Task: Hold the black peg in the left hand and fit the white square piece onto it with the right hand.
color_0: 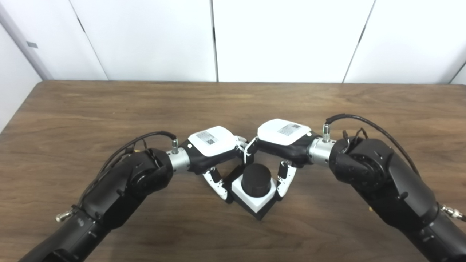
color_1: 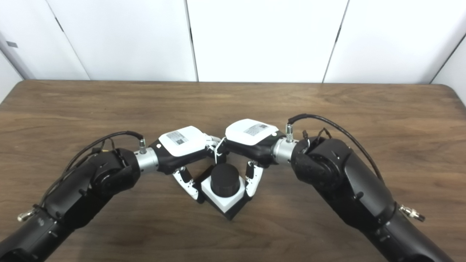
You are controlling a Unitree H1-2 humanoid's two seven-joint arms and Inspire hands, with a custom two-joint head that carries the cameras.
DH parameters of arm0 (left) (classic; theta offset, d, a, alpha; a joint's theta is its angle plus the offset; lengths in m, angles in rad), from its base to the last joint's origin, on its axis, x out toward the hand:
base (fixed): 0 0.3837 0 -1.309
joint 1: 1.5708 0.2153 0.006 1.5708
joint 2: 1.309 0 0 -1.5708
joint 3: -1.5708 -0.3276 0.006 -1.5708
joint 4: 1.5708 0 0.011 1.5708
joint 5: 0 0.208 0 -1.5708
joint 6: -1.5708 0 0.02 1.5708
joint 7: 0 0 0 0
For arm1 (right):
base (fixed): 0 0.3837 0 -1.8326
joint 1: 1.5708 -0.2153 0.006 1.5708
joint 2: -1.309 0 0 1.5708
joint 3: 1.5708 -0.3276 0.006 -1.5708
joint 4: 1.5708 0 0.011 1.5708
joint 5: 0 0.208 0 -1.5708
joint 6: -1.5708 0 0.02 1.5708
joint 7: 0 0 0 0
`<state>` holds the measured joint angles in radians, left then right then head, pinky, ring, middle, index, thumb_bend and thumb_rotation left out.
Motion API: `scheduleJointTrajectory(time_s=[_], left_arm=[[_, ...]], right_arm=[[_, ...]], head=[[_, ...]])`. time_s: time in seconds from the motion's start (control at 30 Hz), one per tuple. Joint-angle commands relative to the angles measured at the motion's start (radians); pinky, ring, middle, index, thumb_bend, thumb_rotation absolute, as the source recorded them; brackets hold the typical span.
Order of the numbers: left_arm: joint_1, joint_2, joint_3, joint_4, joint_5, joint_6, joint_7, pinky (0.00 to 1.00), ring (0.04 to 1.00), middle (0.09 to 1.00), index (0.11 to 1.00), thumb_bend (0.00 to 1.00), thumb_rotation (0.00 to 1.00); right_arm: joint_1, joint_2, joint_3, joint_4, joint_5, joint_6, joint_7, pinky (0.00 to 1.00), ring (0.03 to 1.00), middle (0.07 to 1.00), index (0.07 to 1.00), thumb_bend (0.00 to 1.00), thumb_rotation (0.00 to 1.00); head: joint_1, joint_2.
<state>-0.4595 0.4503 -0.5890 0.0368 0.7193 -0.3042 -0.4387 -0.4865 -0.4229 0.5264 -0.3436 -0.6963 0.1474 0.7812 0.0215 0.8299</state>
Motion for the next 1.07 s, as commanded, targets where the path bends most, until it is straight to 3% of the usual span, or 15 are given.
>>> scheduleJointTrajectory(time_s=[0.0,0.07,0.1,0.13,0.23,0.5,0.8,1.03], left_arm=[[0.026,0.004,-0.041,0.015,0.058,0.005,-0.057,0.84,0.894,0.849,0.493,0.52,0.07],[0.026,0.005,-0.039,0.015,0.056,0.003,-0.055,0.83,0.889,0.845,0.493,0.52,0.07],[0.027,0.005,-0.039,0.015,0.054,0.002,-0.056,0.83,0.888,0.844,0.493,0.52,0.07],[0.027,0.006,-0.039,0.015,0.053,0.002,-0.056,0.83,0.888,0.845,0.493,0.52,0.07],[0.028,0.005,-0.039,0.015,0.054,0.004,-0.058,0.83,0.888,0.846,0.493,0.52,0.07],[0.033,0.002,-0.041,0.016,0.049,0.01,-0.06,0.82,0.885,0.844,0.493,0.52,0.07],[0.033,0.012,-0.04,0.013,0.05,0.006,-0.063,0.83,0.888,0.843,0.493,0.52,0.07],[0.037,0.019,-0.032,0.011,0.048,-0.003,-0.055,0.83,0.884,0.84,0.493,0.52,0.07]], right_arm=[[-0.018,-0.007,-0.006,-0.007,0.004,-0.034,0.001,0.79,0.761,0.728,0.496,0.52,0.16],[-0.019,-0.011,-0.01,-0.008,0.002,-0.031,0.004,0.79,0.763,0.732,0.496,0.52,0.16],[-0.018,-0.014,-0.013,-0.007,0.002,-0.029,0.004,0.79,0.763,0.734,0.573,0.69,0.22],[-0.017,-0.017,-0.016,-0.007,0.001,-0.025,0.004,0.78,0.764,0.739,0.619,0.78,0.25],[-0.015,-0.026,-0.028,-0.006,0.001,-0.015,0.004,0.78,0.776,0.764,0.686,0.87,0.26],[0.01,-0.036,-0.081,-0.011,-0.018,0.021,-0.009,0.76,0.8,0.811,0.786,0.87,0.18],[0.032,-0.041,-0.173,0.0,-0.012,0.006,-0.048,0.7,0.772,0.799,0.779,0.85,0.14],[0.037,-0.066,-0.264,-0.015,0.005,0.037,-0.057,0.69,0.772,0.791,0.751,0.83,0.1]], head=[[0.0,0.001],[-0.001,0.002],[-0.001,0.002],[-0.002,0.002],[-0.004,0.003],[-0.003,0.006],[-0.017,0.004],[-0.028,0.004]])
